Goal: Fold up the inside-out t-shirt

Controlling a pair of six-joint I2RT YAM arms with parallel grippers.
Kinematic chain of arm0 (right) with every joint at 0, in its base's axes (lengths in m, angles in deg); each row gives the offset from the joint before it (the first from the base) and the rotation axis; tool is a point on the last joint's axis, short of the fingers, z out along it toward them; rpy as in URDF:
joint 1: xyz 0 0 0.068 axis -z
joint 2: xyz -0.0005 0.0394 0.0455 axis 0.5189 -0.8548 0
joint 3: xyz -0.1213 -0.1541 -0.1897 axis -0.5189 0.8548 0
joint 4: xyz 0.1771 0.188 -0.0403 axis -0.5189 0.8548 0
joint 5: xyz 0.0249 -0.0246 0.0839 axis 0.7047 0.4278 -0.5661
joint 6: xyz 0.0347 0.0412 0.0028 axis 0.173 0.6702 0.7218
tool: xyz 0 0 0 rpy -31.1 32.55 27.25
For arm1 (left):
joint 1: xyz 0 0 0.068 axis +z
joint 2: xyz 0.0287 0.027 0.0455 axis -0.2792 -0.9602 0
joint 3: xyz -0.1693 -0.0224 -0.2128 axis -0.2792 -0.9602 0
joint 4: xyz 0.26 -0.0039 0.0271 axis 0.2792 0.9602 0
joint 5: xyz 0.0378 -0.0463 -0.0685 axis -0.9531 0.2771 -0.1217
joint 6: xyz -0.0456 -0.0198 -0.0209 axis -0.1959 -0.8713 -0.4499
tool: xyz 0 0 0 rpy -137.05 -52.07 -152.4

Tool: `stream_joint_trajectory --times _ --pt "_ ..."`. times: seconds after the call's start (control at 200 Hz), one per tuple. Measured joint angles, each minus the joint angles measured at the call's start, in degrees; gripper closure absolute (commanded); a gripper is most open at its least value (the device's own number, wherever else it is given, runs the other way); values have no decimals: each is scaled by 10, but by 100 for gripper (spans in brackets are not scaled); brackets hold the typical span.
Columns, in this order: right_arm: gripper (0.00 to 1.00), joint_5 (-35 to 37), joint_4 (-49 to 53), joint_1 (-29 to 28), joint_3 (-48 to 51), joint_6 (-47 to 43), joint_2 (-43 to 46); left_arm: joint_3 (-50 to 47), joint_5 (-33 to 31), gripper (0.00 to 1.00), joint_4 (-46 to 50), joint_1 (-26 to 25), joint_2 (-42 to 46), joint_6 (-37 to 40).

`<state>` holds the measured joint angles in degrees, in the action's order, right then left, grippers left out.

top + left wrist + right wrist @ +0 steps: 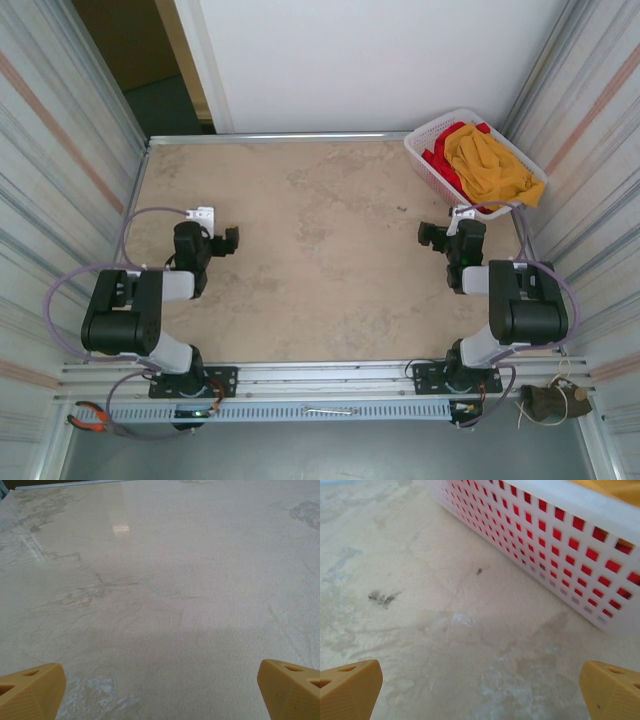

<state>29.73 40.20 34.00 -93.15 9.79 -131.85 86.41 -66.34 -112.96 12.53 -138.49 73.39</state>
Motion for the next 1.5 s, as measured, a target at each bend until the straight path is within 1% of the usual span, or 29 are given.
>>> stream_joint_trajectory --times 0.065,0.125,0.21,0.276,0.331,0.401,0.456,0.536,0.561,0.631,0.676,0.736,0.837,0.937,1.087,1.122,1.162,1.277,1.323,1.373,1.403,1.438,1.498 --pt "1 13 87 0 -35 14 52 47 -33 1 94 -23 28 -3" --pt "1 27 152 2 -75 35 106 116 -66 1 188 -44 52 -21" --pt "1 60 240 6 -148 105 179 200 -82 1 281 -68 82 -57" --pt "1 52 298 28 -215 148 203 248 -83 1 341 -85 101 -89" --pt "1 39 344 47 -275 166 196 279 -83 1 392 -104 110 -118" --pt "0 24 408 63 -370 176 155 303 -79 1 443 -134 114 -146" --pt "0 4 460 64 -452 176 100 311 -75 1 478 -164 114 -167" --pt "4 -29 539 64 -566 176 5 316 -66 1 515 -203 114 -193" --pt "7 -39 564 64 -599 176 -28 318 -63 1 524 -212 114 -202" --pt "10 -61 625 65 -675 177 -111 326 -55 1 541 -228 114 -222" --pt "10 -70 655 66 -701 177 -152 334 -48 1 546 -232 114 -233" --pt "10 -71 689 67 -712 179 -190 345 -38 1 549 -234 114 -244" --pt "10 -65 739 72 -715 184 -224 356 -21 1 548 -235 116 -252" --pt "9 -39 775 79 -744 189 -245 357 -9 1 545 -235 117 -257" --pt "7 10 796 85 -835 189 -281 356 12 1 539 -235 116 -263" --pt "3 21 800 85 -862 189 -294 356 18 1 539 -235 115 -265" --pt "3 32 804 85 -888 186 -310 356 23 1 537 -235 113 -266" --pt "2 62 821 82 -962 176 -369 355 42 1 535 -235 103 -276" --pt "3 74 829 79 -992 173 -400 355 49 1 534 -235 97 -281" --pt "8 87 844 75 -1026 170 -436 355 54 1 532 -235 92 -285" --pt "19 96 857 73 -1051 165 -462 355 58 1 532 -235 88 -289" --pt "39 104 869 70 -1076 160 -488 355 61 1 532 -235 86 -292" --pt "84 112 891 67 -1113 151 -527 355 66 1 532 -235 84 -296"
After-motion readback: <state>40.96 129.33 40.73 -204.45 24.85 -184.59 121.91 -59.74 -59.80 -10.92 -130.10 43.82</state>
